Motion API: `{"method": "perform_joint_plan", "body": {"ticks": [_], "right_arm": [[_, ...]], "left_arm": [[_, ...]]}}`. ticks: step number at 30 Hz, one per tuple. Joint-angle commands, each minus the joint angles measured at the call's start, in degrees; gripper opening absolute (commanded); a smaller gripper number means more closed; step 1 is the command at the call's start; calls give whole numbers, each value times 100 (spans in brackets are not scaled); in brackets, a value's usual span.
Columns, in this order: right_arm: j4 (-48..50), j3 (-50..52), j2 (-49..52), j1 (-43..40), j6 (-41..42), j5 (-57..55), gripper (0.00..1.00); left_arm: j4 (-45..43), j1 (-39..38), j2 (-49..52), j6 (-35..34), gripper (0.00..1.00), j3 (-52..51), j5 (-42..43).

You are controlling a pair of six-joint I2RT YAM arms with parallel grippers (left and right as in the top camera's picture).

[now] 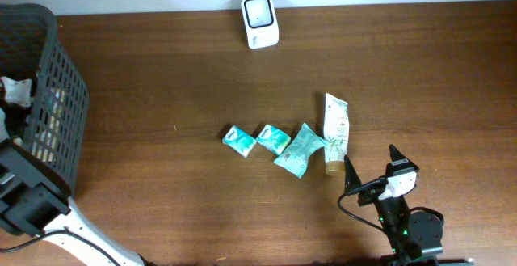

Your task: Scan the item barcode

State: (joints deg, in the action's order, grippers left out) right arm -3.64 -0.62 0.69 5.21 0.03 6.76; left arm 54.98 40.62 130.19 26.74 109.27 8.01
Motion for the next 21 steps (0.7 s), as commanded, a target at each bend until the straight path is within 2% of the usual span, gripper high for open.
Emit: {"method": "perform_joint_plan", "body": {"ticks": [1,4,7,8,9,10,11,12,14,16,19,21], "right_arm": [[-22,31,-33,-37,20,28,99],[-22,31,-33,-37,22,31,99],[-22,31,-33,-37,20,28,99],[-22,31,-33,-37,20,28,99],[-22,31,-33,-37,20,28,99],[-22,31,-33,-37,20,28,99],[-22,31,-33,-37,20,28,99],[-22,31,-33,-37,20,28,99],[-22,31,-33,-37,20,31,99],[-22,31,-33,-37,20,31,99],[-22,31,-33,-37,20,28,99],[-22,31,-33,-37,20,28,99]], "left_arm": [[94,52,286,-905,0,258,-654],[431,37,275,-1325,0,791,-651],[863,37,275,-1410,0,1307,-514],[942,37,275,-1405,15,1427,-400],[949,37,275,-1357,35,1443,-278],[999,35,278,-1027,47,1443,-4],[1067,11,282,-614,54,1443,273],[1078,-24,282,-402,58,1443,374],[1058,-155,299,-118,73,1443,382],[1032,-267,356,155,78,1440,378],[946,-461,566,507,79,1436,378],[822,-551,769,507,78,1436,190]]}}
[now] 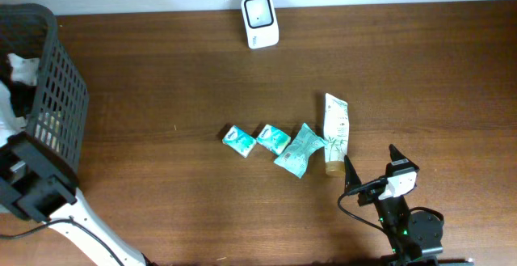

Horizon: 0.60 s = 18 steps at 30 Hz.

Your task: Scan the item barcode

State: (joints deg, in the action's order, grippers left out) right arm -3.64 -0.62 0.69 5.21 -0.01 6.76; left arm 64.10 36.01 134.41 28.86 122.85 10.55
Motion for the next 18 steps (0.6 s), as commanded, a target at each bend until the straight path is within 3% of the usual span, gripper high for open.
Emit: {"method": "perform_joint_plan", "body": {"ticks": [1,3,5,6,9,15,18], "right_arm": [[-22,31,-33,-37,26,28,99],[-22,31,-33,-37,24,28,99],[-22,31,-33,-37,24,28,99],[-22,31,-33,-37,24,28,99],[-22,31,-33,-37,26,28,99],[-22,31,-33,-37,24,28,99],[-22,31,-33,-37,24,31,99]], "left_arm": [[-111,-98,420,293,78,79,-254],[-144,-107,540,293,76,79,-605],[-173,-96,588,293,68,79,-809],[-205,-85,588,291,57,79,-850],[-236,-70,588,289,0,79,-892],[-142,-72,378,-557,0,319,-1106],[-101,-70,-326,-1255,0,535,-1104]]}}
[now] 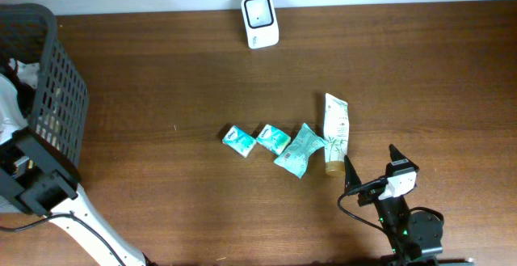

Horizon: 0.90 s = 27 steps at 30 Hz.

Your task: Scan the item barcode

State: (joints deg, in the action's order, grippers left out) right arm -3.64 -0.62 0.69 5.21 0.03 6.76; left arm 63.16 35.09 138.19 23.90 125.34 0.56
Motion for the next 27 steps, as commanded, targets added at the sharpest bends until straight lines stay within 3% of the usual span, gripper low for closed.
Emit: {"method": "perform_joint_plan", "body": {"ticks": [1,10,15,21,27], "right_arm": [[-22,31,-33,-37,20,28,99],[-22,31,-33,-37,20,28,99],[-22,31,-33,-37,20,28,99],[-22,31,-33,-37,22,28,99],[-22,31,-33,-37,20,28,99]], "left_arm": [[-7,20,-942,-901,0,299,-105],[-79,13,-3484,-1978,0,299,13],[-181,-356,-4513,-2114,0,299,778],[81,-2006,-5167,-2111,0,297,844],[1143,-3388,-4811,-2111,0,-7,844]]}}
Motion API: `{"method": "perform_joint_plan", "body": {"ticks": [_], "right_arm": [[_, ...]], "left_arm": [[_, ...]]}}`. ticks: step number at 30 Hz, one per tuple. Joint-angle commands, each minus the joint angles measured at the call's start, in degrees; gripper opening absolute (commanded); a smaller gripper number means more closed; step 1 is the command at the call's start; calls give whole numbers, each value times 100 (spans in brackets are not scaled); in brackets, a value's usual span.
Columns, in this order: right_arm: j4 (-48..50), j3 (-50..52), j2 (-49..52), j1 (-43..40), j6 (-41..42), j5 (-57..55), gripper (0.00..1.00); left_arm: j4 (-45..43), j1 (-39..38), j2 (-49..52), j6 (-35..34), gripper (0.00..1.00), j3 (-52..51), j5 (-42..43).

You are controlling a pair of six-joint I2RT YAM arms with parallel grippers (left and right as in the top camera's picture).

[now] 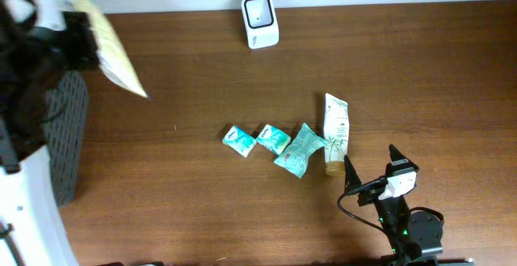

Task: Scan the item barcode
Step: 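Lift the yellow-white bag out and place it on the table left of tissues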

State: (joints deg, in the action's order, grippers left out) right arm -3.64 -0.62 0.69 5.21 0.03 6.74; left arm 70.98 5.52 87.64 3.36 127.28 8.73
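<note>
The white barcode scanner (260, 21) stands at the table's far edge. My left gripper (81, 33) is high over the basket at the upper left, blurred, and is shut on a pale yellowish flat packet (115, 54) that sticks out down and right over the table. My right gripper (371, 166) rests open near the front right, with nothing between its fingers, just in front of a white and green tube (335, 133). Two small teal packets (240, 140) (274, 138) and a larger teal pouch (300, 149) lie in a row mid-table.
A dark mesh basket (69, 141) stands at the left edge, mostly hidden behind my left arm (24, 201). The brown table (420, 64) runs wide to the right of the scanner.
My left arm has risen from low beside the basket to high over its far end, and a pale packet now shows in its gripper. The right arm and the table items have not moved.
My left arm stayed down at the basket on the left edge through all three earlier moments, shifting only a little. Now it is up above the basket with a pale packet in its gripper. The right gripper stayed open by the tube throughout.
</note>
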Motion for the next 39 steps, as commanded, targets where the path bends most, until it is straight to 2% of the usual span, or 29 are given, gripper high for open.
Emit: {"method": "perform_joint_plan", "body": {"ticks": [1,4,7,14,16,17,19,20,21,24,28,29,30,33,36,39], "right_arm": [[-22,31,-33,-37,20,31,99],[-22,31,-33,-37,20,31,99],[-22,31,-33,-37,20,33,99],[-22,31,-33,-37,22,31,99],[-22,31,-33,-37,20,31,99],[-22,31,-33,-37,20,31,99],[-22,31,-33,-37,20,33,99],[-22,31,-33,-37,20,31,99],[-22,31,-33,-37,20,31,99],[-22,31,-33,-37,20,31,99],[-22,31,-33,-37,20,31,99],[-22,31,-33,-37,20,31,99],[-22,31,-33,-37,20,31,99],[-22,31,-33,-37,22,31,99],[-22,31,-33,-37,22,31,99],[-22,31,-33,-37,20,31,99]], "left_arm": [[627,-625,396,-59,0,-341,26],[1130,-1047,848,-66,0,-1047,-68],[911,-1270,1217,-323,0,-2076,-273],[-1268,-1650,1864,-1069,0,-4629,-138],[-1639,-1700,1993,-1093,0,-4935,-72],[-1725,-1705,2046,-1156,3,-4992,-55],[-1867,-1714,2068,-1169,28,-5012,15],[-1985,-1714,2068,-1167,36,-5010,164],[-2087,-1714,2068,-1167,40,-4999,310],[-2201,-1714,2044,-1165,42,-4745,546],[-1633,-1537,1808,-949,45,-3427,433],[-1429,-1458,1729,-949,48,-3023,260],[-1222,-1353,1639,-925,56,-2546,50],[-804,-940,1379,-608,67,-1209,-415],[-750,-352,1054,-610,75,-389,-1106],[-756,415,772,-610,77,-79,-1674]]}}
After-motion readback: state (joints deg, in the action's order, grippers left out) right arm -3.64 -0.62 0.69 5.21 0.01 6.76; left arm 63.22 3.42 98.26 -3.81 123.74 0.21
